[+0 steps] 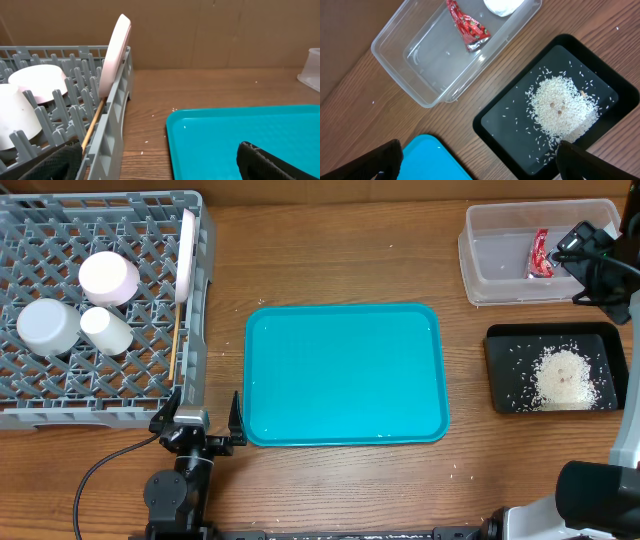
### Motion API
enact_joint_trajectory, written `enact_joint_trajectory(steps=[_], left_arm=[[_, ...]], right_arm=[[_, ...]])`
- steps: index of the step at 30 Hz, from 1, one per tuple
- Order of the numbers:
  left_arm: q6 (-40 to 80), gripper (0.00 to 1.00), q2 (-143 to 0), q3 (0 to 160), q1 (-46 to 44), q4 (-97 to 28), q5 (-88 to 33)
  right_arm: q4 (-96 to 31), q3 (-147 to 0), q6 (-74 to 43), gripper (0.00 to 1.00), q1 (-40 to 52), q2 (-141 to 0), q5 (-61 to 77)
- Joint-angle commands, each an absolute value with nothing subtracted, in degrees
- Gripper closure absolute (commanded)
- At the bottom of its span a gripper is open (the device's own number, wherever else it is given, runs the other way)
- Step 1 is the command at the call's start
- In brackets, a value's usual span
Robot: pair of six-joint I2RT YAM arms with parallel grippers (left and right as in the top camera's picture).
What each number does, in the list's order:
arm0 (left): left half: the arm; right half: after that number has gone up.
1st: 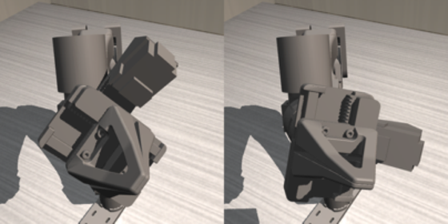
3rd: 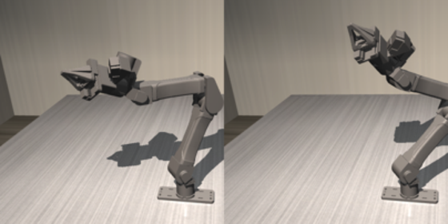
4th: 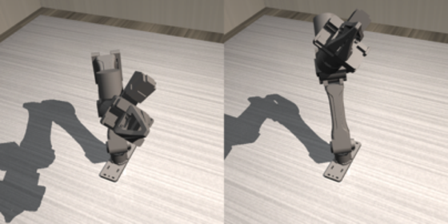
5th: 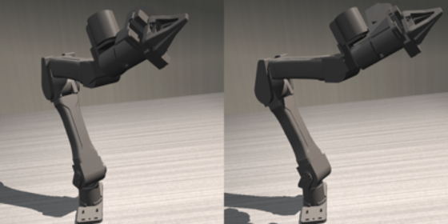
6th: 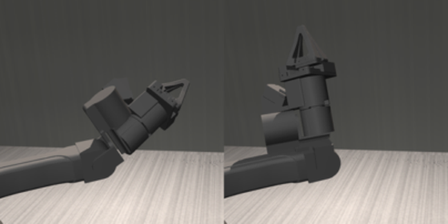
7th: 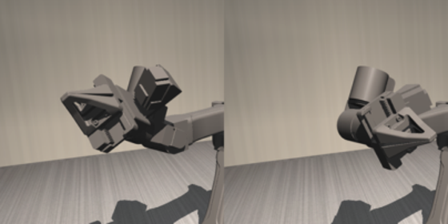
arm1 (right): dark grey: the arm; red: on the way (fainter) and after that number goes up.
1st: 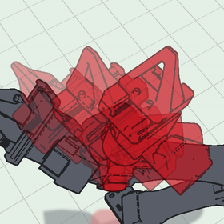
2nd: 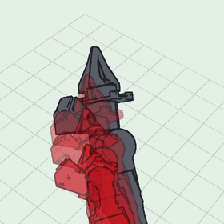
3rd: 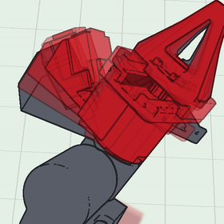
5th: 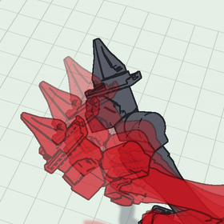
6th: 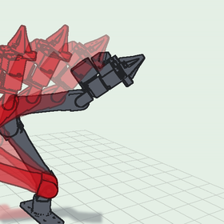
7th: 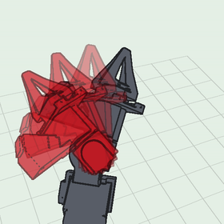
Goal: Sort waste into correct bins and load items into the dishwasher
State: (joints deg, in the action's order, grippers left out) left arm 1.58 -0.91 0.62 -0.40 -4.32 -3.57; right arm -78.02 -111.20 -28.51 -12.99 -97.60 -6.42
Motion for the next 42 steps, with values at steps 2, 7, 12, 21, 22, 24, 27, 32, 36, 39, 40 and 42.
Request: enact_joint_trajectory(steps=[2, 7, 12, 21, 22, 24, 27, 32, 36, 39, 40, 42], left_arm=[[2.2, 0.0, -0.3, 0.3, -0.6, -4.3, -2.7], [2.2, 0.0, -0.3, 0.3, -0.6, -4.3, -2.7], [2.2, 0.0, -0.3, 0.3, -0.6, -4.3, -2.7], [2.2, 0.0, -0.3, 0.3, -0.6, -4.3, -2.7], [2.2, 0.0, -0.3, 0.3, -0.6, -4.3, -2.7], [2.2, 0.0, -0.3, 0.3, -0.6, -4.3, -2.7], [2.2, 0.0, -0.3, 0.3, -0.6, -4.3, -2.7], [2.2, 0.0, -0.3, 0.3, -0.6, -4.3, -2.7], [2.2, 0.0, -0.3, 0.3, -0.6, -4.3, -2.7], [2.2, 0.0, -0.3, 0.3, -0.6, -4.3, -2.7], [2.2, 0.0, -0.3, 0.3, -0.6, -4.3, -2.7], [2.2, 0.0, -0.3, 0.3, -0.6, -4.3, -2.7]], right_arm=[[-77.7, -111.7, -28.5, 0.0, -12.8, -97.2, -7.0], [-77.7, -111.7, -28.5, 0.0, -9.8, -91.7, -7.0], [-78.8, -111.7, -27.9, 0.0, -7.9, -83.3, -7.9], [-71.4, -96.3, -27.9, 0.0, -7.8, -68.3, -5.5], [-66.8, -88.5, -27.9, 0.0, -7.4, -64.3, -3.0], [-60.0, -78.5, -27.9, 0.0, -6.7, -59.4, -0.3], [-47.7, -61.6, -27.9, 0.0, -5.5, -52.0, 2.2], [-25.6, -37.5, -27.9, 0.0, -5.4, -42.3, 10.9], [-10.5, -21.9, -27.9, 0.0, -5.3, -35.3, 15.7], [-2.9, -13.8, -27.9, 0.0, -5.1, -30.9, 16.8], [-1.6, -12.2, -27.9, 0.0, -4.8, -29.8, 16.8], [0.4, -8.6, -26.8, 0.0, -3.8, -26.4, 16.6]])
